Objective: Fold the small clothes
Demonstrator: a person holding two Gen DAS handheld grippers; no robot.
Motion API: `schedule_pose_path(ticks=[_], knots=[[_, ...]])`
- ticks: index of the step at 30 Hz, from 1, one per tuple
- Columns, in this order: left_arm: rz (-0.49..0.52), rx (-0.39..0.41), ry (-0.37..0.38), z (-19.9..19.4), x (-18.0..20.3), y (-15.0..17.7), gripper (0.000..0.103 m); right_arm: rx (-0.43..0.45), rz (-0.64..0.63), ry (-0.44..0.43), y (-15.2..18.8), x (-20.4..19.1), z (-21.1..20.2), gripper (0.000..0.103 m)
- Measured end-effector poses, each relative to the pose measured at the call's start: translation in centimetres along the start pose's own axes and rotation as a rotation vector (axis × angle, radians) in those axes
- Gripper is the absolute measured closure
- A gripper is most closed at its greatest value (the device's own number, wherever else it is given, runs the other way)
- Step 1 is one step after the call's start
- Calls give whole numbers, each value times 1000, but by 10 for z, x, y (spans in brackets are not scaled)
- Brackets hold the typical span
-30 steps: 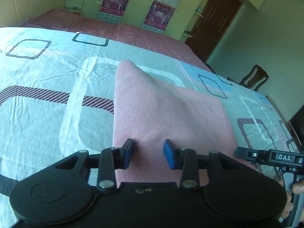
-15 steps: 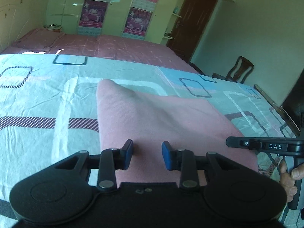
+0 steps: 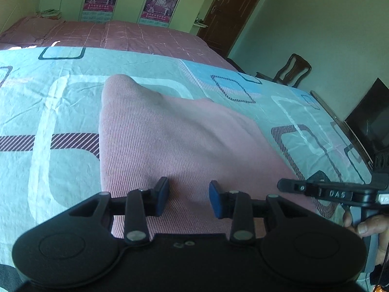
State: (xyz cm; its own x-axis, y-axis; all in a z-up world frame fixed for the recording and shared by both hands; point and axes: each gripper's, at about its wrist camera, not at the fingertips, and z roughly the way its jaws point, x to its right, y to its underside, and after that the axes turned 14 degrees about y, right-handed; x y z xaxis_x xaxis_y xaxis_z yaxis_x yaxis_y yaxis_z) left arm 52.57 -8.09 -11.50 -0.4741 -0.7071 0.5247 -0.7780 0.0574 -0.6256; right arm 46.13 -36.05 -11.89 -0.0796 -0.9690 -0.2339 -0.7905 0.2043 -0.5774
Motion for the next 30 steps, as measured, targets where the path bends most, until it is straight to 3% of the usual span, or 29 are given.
schedule_pose_path(ticks=[3,7,10,11,14,21,25,30], knots=[[20,-17,-25,5,4,-1,69,-9,62,-18,5,6,7,96],[65,-40,-56,7,11,-1,69,-5,44,-8,3,4,6,96],[59,-37,-60,6,10,1,69,-24,106,-50,2,12,-1,95],[57,-35,-60,6,10,1,69,-33,119,-75,2,14,-6,86],[45,-17,-59,3,9,4,70,-28,129,-95,4,18,-24,82],[27,-2,-69,3,11,5,69,-171,126,-131,17,19,-17,82],[-2,38,-59,-13,14,7,70,-83,131,-114,17,20,-40,82],[-32,133,-115,-56,19,46,71,-59,95,-158,33,25,-58,82]])
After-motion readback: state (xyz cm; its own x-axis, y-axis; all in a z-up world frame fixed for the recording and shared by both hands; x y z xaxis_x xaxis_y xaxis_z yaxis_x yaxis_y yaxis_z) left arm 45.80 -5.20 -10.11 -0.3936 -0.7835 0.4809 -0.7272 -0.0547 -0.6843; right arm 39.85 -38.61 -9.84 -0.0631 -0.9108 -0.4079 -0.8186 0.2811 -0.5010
